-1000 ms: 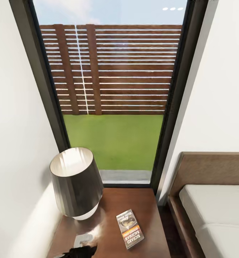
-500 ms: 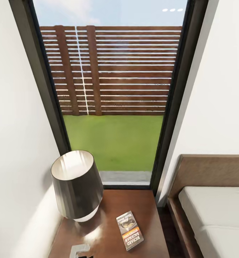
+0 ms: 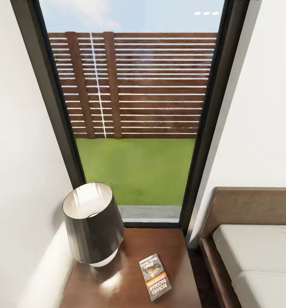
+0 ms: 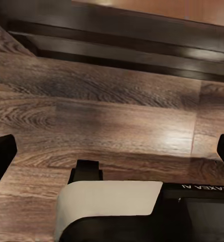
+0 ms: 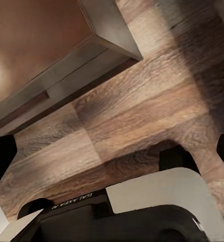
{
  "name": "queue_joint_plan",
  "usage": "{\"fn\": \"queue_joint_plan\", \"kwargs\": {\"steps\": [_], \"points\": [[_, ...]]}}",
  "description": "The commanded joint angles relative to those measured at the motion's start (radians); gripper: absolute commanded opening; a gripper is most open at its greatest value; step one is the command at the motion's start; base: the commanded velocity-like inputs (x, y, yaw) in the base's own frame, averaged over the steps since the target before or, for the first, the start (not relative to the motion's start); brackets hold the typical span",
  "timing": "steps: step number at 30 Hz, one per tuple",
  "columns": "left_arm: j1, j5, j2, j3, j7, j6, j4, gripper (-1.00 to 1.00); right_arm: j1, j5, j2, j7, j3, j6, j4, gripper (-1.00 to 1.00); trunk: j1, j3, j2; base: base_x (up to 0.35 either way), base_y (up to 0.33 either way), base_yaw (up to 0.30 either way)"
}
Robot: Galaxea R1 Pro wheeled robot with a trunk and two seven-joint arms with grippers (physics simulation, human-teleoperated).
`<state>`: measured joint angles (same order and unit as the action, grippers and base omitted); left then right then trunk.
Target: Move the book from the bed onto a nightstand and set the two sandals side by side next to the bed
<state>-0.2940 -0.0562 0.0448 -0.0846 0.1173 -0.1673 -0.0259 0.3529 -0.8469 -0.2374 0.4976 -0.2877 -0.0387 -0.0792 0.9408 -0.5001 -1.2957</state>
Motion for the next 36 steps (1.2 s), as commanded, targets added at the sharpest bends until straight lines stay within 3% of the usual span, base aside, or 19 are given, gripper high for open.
{"fn": "queue_joint_plan", "kwargs": {"steps": [1,8,36], "points": [[0.008,-0.006,0.001,-0.008,0.005,-0.004,0.003,1.00,0.001,-0.011,0.000,-0.006,-0.006,-0.004,-0.003,1.00,-0.004,0.002,0.007,0.000,0.000,0.000],[0.045,-0.006,0.006,-0.009,-0.005,-0.013,0.006,1.00,0.001,-0.012,0.001,-0.052,-0.005,-0.004,-0.002,1.00,-0.012,0.009,0.021,0.000,0.000,0.000],[0.048,-0.002,0.003,-0.006,-0.004,-0.013,0.006,1.00,0.001,-0.012,0.003,-0.054,-0.007,-0.006,-0.002,1.00,-0.012,0.009,0.021,0.000,0.000,0.000]]}}
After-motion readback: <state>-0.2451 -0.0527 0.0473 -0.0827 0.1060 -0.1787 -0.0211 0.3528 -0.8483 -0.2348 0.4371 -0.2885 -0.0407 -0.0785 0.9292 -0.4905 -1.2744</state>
